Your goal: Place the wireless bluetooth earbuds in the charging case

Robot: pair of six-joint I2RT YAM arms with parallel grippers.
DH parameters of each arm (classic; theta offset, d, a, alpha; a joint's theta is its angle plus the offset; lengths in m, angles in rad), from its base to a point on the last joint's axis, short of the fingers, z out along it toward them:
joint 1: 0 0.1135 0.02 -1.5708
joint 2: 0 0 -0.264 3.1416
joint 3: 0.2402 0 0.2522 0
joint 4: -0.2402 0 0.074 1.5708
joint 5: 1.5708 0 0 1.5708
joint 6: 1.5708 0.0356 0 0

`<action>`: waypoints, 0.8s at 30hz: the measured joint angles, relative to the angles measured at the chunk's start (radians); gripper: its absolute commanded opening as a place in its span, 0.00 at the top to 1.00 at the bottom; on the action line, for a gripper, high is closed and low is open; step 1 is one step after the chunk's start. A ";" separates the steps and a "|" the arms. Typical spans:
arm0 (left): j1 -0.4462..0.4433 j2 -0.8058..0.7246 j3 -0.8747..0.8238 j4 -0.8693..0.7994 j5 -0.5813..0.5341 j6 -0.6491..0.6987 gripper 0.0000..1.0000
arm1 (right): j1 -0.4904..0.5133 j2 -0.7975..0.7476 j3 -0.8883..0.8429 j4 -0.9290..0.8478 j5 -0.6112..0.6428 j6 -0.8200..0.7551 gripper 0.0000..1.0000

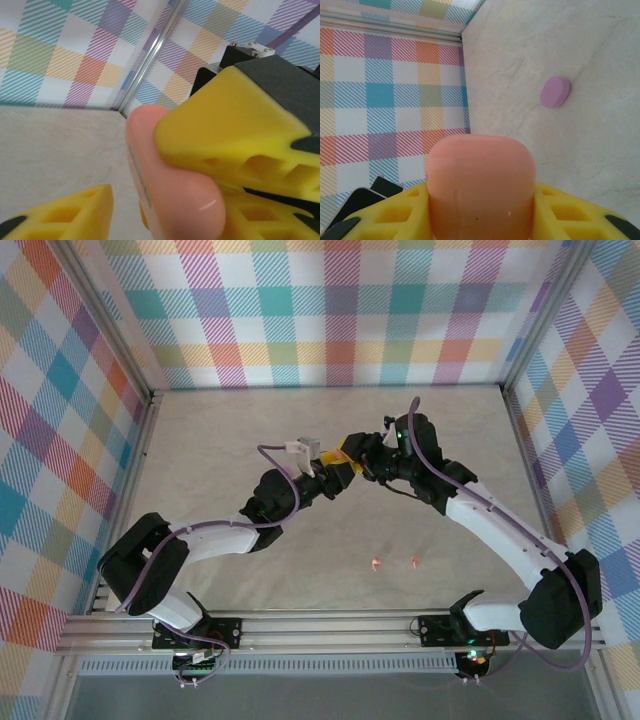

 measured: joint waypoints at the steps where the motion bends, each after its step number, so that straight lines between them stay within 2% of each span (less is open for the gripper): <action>1: 0.000 0.000 0.000 0.003 0.005 0.002 0.67 | 0.001 -0.001 0.000 0.001 0.001 0.001 0.60; 4: -0.005 0.000 0.004 0.002 0.006 0.017 0.78 | 0.001 -0.002 0.000 -0.001 0.010 0.004 0.53; 6: -0.005 -0.002 0.006 -0.011 0.010 0.035 0.82 | 0.001 -0.002 0.000 -0.003 0.014 -0.004 0.43; 8: -0.005 -0.014 0.008 -0.051 0.009 0.052 0.85 | 0.000 -0.002 0.010 -0.027 0.009 -0.035 0.38; 12: -0.003 -0.076 0.008 -0.136 0.008 0.111 0.88 | -0.018 -0.002 0.105 -0.150 -0.010 -0.150 0.31; 15: 0.006 -0.152 0.005 -0.219 0.019 0.176 0.89 | -0.076 -0.002 0.225 -0.234 -0.061 -0.259 0.30; 17: 0.019 -0.201 0.005 -0.283 0.056 0.230 0.90 | -0.133 0.006 0.312 -0.289 -0.145 -0.359 0.31; 20: 0.050 -0.269 0.020 -0.431 0.161 0.329 0.90 | -0.200 0.064 0.508 -0.447 -0.272 -0.595 0.33; 22: 0.075 -0.295 0.060 -0.569 0.245 0.404 0.89 | -0.211 0.103 0.615 -0.560 -0.346 -0.795 0.33; 24: 0.095 -0.310 0.107 -0.689 0.326 0.469 0.89 | -0.209 0.108 0.631 -0.642 -0.402 -0.964 0.33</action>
